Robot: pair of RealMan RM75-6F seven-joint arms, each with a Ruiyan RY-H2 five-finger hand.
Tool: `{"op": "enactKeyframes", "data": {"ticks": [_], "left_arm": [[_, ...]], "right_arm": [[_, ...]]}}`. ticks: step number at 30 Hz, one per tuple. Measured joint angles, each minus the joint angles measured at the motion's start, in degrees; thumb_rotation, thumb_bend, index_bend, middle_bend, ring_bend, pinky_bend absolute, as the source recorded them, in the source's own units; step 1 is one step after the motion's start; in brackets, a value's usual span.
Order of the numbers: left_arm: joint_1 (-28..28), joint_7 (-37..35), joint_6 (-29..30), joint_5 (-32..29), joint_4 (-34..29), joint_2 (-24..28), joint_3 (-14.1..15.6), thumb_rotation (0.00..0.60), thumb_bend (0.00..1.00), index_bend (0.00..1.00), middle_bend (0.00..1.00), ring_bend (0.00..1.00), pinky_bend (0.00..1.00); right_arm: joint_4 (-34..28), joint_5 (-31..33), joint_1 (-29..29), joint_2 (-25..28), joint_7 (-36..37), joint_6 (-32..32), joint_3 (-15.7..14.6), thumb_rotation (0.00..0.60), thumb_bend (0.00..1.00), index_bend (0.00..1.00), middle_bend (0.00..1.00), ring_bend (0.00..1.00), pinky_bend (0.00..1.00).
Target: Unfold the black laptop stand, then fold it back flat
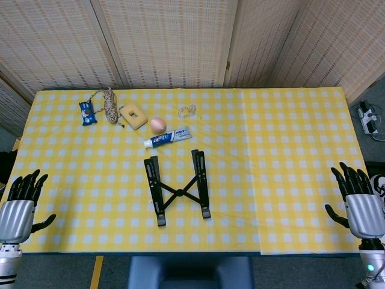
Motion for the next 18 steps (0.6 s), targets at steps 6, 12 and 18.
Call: {"op": "enactKeyframes", "data": {"ticks": [6,12,18], "left_arm": [[-0.45,-0.33,-0.39,-0.06,0.31,-0.61,-0.21,0.6,0.18,0.0,0.0,0.0,0.0],[-0.85,-0.76,-0.58,0.18,0.3,-0.93,-0.32,0.6,0.18,0.0,0.0,0.0,0.0],[-2.64,-3.38,-3.17,0.19,0.17,-1.15,-0.74,0.6,0.18,0.0,0.0,0.0,0.0]], "right_arm": [[0.01,-0.37,0.0,-0.03,0.14,0.01,-0.15,0.6,0.3,0.0,0.0,0.0,0.0],[0.26,-0.57,-0.31,-0.02,0.86,0.6,-0.18,0.6,0.3,0.0,0.0,0.0,0.0],[0.88,-0.96,-0.41,-0.17,1.79,1.02,-0.13,0.6,0.3,0.0,0.0,0.0,0.0]]}}
